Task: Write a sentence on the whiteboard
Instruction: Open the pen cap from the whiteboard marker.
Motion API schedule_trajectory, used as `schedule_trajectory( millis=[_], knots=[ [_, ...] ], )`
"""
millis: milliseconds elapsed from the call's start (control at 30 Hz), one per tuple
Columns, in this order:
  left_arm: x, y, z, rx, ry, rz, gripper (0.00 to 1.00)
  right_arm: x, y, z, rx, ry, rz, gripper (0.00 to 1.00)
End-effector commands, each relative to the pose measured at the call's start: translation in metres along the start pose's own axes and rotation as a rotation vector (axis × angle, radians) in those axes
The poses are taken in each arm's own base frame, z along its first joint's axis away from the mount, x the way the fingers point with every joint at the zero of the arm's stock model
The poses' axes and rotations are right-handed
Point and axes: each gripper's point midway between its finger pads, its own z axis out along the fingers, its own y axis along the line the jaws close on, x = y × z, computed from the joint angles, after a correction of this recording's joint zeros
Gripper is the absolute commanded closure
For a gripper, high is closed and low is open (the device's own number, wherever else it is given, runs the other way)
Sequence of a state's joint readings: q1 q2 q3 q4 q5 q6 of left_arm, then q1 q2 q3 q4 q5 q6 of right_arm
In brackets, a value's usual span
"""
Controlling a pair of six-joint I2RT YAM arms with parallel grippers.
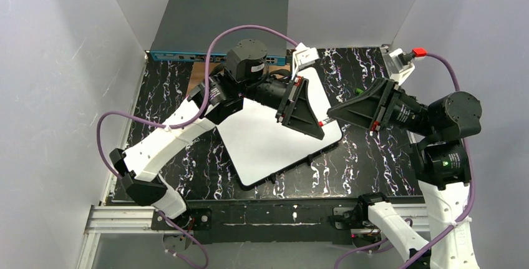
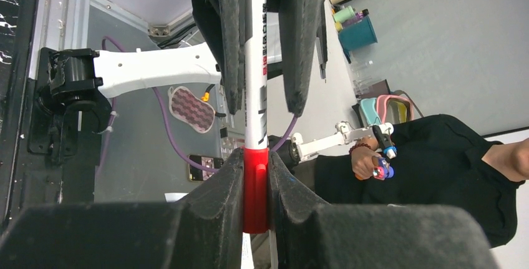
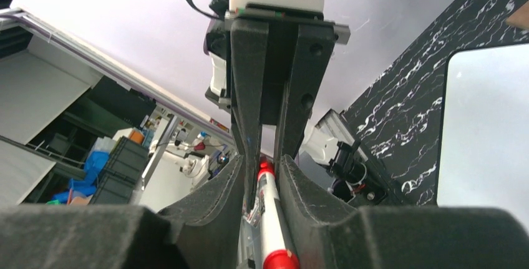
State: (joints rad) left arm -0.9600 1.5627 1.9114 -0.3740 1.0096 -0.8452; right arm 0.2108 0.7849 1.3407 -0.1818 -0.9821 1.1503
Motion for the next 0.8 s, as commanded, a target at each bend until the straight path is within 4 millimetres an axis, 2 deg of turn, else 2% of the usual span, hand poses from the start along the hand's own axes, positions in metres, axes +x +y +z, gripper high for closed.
schedule_trajectory(
  millis=[0,167,767],
  knots=[
    [-0.002,-0.014,-0.003,0.023,-0.002,0.033,1.00,0.018,0.011,-0.008,-0.049,0.064,-0.040,0.67],
    [-0.001,-0.016,-0.003,0.031,0.006,0.029,1.00,0.027,0.010,-0.012,-0.042,0.077,-0.025,0.70],
    [0.005,-0.013,-0.001,0.036,0.027,0.011,1.00,0.014,-0.001,-0.005,-0.012,0.029,-0.003,0.72]
  ],
)
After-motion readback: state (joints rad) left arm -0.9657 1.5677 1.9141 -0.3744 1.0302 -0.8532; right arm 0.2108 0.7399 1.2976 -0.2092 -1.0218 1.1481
